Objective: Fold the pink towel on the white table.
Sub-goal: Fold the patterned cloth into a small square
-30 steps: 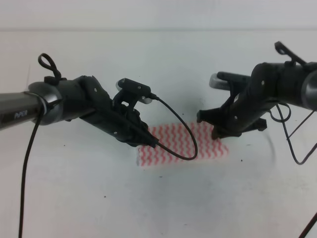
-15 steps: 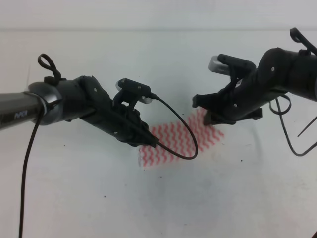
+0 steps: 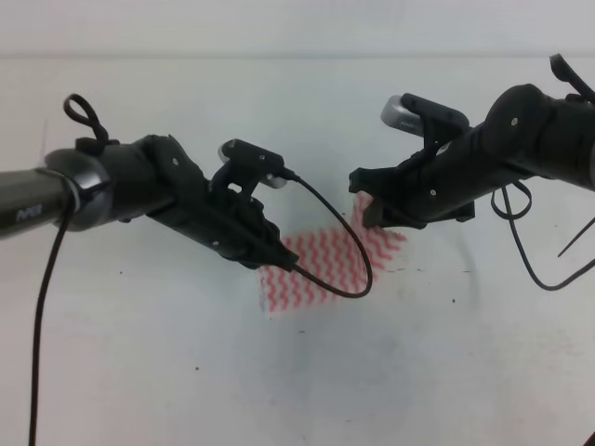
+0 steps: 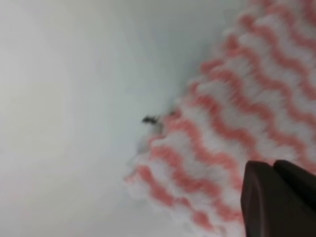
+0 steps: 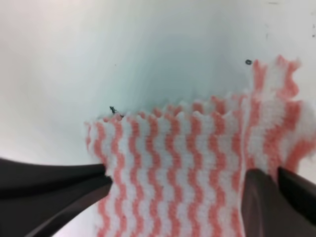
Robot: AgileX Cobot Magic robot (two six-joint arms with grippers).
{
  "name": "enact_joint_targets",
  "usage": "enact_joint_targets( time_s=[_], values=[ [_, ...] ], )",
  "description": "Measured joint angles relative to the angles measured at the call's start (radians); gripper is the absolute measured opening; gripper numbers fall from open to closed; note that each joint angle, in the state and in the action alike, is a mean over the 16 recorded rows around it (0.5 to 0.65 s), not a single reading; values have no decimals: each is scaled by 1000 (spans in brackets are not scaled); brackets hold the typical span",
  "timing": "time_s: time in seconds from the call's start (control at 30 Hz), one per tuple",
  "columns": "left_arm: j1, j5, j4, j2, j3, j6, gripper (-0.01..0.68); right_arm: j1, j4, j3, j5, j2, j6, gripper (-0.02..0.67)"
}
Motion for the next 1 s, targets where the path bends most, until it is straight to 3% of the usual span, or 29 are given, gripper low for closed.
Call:
enact_joint_targets(
  time_s=[1.0],
  values=[
    [10,4,-1,34,37,25,-4,27,23,-1,-17,9,-20,-15]
  ],
)
